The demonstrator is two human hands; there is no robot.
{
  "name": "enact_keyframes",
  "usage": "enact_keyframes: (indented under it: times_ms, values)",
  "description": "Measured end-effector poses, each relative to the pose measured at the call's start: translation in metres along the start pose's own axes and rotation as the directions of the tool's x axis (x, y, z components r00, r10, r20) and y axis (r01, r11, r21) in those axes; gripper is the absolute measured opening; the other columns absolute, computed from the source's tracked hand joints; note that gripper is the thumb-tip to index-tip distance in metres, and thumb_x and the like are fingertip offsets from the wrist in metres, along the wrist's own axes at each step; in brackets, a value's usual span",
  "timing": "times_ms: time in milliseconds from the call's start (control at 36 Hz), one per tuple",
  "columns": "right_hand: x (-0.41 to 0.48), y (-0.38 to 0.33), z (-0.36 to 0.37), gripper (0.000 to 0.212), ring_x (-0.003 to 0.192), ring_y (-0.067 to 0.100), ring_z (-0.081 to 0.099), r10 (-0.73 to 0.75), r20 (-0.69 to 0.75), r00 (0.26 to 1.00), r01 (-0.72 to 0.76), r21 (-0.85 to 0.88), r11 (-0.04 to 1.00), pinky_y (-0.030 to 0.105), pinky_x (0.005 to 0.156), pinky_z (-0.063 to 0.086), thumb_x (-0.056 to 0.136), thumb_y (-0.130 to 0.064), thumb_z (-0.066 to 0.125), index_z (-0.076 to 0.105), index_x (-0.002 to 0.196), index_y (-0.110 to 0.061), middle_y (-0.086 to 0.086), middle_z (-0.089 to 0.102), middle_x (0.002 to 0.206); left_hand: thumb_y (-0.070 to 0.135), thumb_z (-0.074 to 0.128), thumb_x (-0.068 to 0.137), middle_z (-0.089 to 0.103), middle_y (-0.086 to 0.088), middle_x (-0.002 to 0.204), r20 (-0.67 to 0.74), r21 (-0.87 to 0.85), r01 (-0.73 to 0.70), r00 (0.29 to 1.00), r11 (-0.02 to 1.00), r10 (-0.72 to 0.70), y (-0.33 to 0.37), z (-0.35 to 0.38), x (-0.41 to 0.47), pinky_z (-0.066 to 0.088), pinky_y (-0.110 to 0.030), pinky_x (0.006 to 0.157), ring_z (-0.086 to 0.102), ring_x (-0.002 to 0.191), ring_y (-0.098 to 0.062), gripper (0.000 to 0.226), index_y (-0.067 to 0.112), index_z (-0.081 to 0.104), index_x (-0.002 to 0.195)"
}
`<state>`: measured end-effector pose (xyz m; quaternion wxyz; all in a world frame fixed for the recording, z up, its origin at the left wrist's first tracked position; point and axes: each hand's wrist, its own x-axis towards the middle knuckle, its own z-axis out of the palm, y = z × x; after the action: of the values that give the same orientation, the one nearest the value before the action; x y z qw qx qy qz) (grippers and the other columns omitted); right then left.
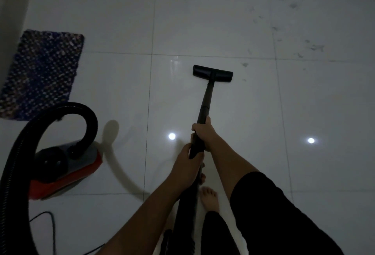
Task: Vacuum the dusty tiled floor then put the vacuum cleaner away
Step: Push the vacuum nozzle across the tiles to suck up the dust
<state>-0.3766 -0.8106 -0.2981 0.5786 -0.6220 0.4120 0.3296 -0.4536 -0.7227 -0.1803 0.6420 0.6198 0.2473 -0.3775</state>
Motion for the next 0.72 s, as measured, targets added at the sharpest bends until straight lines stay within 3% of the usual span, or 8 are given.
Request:
enact_keyframes:
  times_ms: [111, 222, 278, 389, 528, 667, 722]
  values:
    - [-0.01, 0.02, -0.005, 0.082, 0.079, 0.031, 0.054, 0.007, -0.031, 0.999, -0.005, 0.042, 0.999, 0.04, 0.07, 0.052, 0.083, -0.005, 0.054, 0.016, 0.152, -0.028, 0.018, 0.046, 0.111, 0.018, 0.047, 0.096, 0.057, -0.01, 0.077, 0.019, 0.095, 0.002, 1.0, 0.996, -0.004, -0.018, 0.002, -0.008, 0.045, -0.029, 0.054, 0.053, 0.056, -0.019, 0.022, 0.024, 0.045, 0.118]
    - [-0.017, 0.035, -0.017, 0.077, 0.058, 0.023, 0.055, 0.025, -0.063, 0.998, -0.02, 0.071, 0.997, 0.033, 0.053, 0.048, 0.086, -0.002, 0.053, 0.019, 0.151, -0.025, 0.02, 0.048, 0.108, 0.019, 0.047, 0.096, 0.058, -0.008, 0.08, 0.052, 0.131, 0.015, 0.998, 0.991, -0.022, -0.028, 0.01, -0.013, 0.045, -0.034, 0.062, 0.053, 0.062, -0.019, 0.026, 0.026, 0.043, 0.12]
    - [-0.018, 0.039, -0.024, 0.08, 0.061, 0.025, 0.055, 0.039, -0.071, 0.997, -0.034, 0.08, 0.996, 0.035, 0.057, 0.05, 0.085, -0.003, 0.054, 0.017, 0.152, -0.027, 0.021, 0.048, 0.108, 0.02, 0.046, 0.095, 0.058, -0.008, 0.081, 0.067, 0.146, 0.017, 0.997, 0.989, -0.027, -0.029, 0.016, -0.014, 0.046, -0.035, 0.062, 0.054, 0.063, -0.02, 0.025, 0.029, 0.042, 0.118]
    - [-0.013, 0.038, -0.041, 0.084, 0.073, 0.032, 0.055, 0.05, -0.089, 0.995, -0.043, 0.08, 0.996, 0.043, 0.07, 0.051, 0.081, -0.006, 0.056, 0.017, 0.152, -0.03, 0.02, 0.047, 0.107, 0.019, 0.045, 0.096, 0.057, -0.008, 0.079, 0.121, 0.151, 0.03, 0.992, 0.988, -0.048, -0.023, 0.03, -0.01, 0.046, -0.031, 0.058, 0.053, 0.057, -0.018, 0.02, 0.029, 0.042, 0.114]
    - [-0.004, 0.02, -0.071, 0.08, 0.053, 0.024, 0.054, 0.045, -0.083, 0.996, -0.031, 0.165, 0.986, 0.036, 0.053, 0.048, 0.088, 0.003, 0.05, 0.015, 0.152, -0.03, 0.017, 0.048, 0.093, 0.017, 0.043, 0.097, 0.053, -0.007, 0.073, 0.158, 0.149, 0.036, 0.986, 0.988, -0.06, -0.005, 0.051, 0.011, 0.044, -0.022, 0.041, 0.05, 0.04, -0.011, 0.023, 0.022, 0.042, 0.12]
    - [0.021, 0.003, -0.103, 0.079, 0.052, 0.021, 0.053, 0.029, -0.081, 0.996, -0.015, 0.167, 0.986, 0.034, 0.049, 0.047, 0.091, 0.002, 0.049, 0.013, 0.153, -0.029, 0.015, 0.049, 0.089, 0.017, 0.042, 0.097, 0.053, -0.006, 0.074, 0.148, 0.201, 0.006, 0.988, 0.98, -0.037, 0.006, 0.078, 0.039, 0.044, -0.024, 0.047, 0.05, 0.049, -0.014, 0.031, 0.017, 0.042, 0.129]
    - [0.032, -0.004, -0.114, 0.081, 0.051, 0.022, 0.053, 0.026, -0.072, 0.997, -0.014, 0.16, 0.987, 0.035, 0.051, 0.047, 0.091, 0.002, 0.049, 0.009, 0.153, -0.032, 0.014, 0.05, 0.085, 0.018, 0.042, 0.098, 0.053, -0.005, 0.074, 0.135, 0.205, 0.011, 0.99, 0.979, -0.039, 0.012, 0.089, 0.052, 0.044, -0.021, 0.043, 0.05, 0.046, -0.012, 0.034, 0.019, 0.039, 0.131]
